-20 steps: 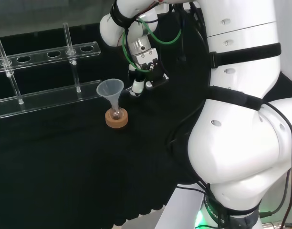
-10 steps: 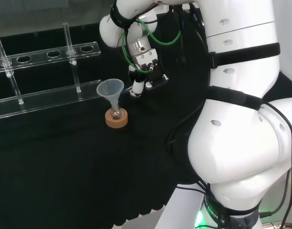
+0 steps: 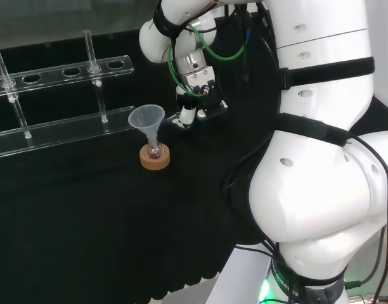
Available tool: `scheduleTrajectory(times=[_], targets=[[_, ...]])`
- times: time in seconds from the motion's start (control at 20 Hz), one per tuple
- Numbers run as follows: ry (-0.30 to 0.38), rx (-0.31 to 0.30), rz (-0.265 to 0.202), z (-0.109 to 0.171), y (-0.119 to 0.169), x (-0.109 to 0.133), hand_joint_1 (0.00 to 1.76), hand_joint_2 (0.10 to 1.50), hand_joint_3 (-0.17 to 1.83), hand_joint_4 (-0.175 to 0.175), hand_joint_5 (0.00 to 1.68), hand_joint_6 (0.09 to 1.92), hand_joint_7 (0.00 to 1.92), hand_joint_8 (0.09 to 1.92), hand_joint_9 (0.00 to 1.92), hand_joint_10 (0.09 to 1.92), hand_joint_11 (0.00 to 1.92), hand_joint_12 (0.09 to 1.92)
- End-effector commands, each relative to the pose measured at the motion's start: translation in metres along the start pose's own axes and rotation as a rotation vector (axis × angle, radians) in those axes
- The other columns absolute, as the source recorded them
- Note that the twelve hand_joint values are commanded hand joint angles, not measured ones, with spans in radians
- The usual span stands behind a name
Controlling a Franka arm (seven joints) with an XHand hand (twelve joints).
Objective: Pick up the weighing funnel.
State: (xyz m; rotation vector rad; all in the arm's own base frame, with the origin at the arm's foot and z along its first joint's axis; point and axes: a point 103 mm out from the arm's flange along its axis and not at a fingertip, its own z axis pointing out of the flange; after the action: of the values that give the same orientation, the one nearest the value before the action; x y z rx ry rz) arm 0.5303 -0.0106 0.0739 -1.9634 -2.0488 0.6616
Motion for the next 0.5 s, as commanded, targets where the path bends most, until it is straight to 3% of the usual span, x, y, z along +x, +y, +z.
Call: scheduleTrajectory(times=[0.05, 0.5], targets=[[0.011, -0.005, -0.001, 0.0005, 0.0016, 0.0000, 0.92, 0.59, 0.66, 0.026, 0.67, 0.67, 0.49, 0.64, 0.73, 0.51, 0.53, 1.28], [0.015, 0.003, -0.004, 0.0001, 0.0046, 0.0029, 0.91, 0.59, 0.67, 0.024, 0.67, 0.69, 0.49, 0.64, 0.74, 0.51, 0.54, 1.28]])
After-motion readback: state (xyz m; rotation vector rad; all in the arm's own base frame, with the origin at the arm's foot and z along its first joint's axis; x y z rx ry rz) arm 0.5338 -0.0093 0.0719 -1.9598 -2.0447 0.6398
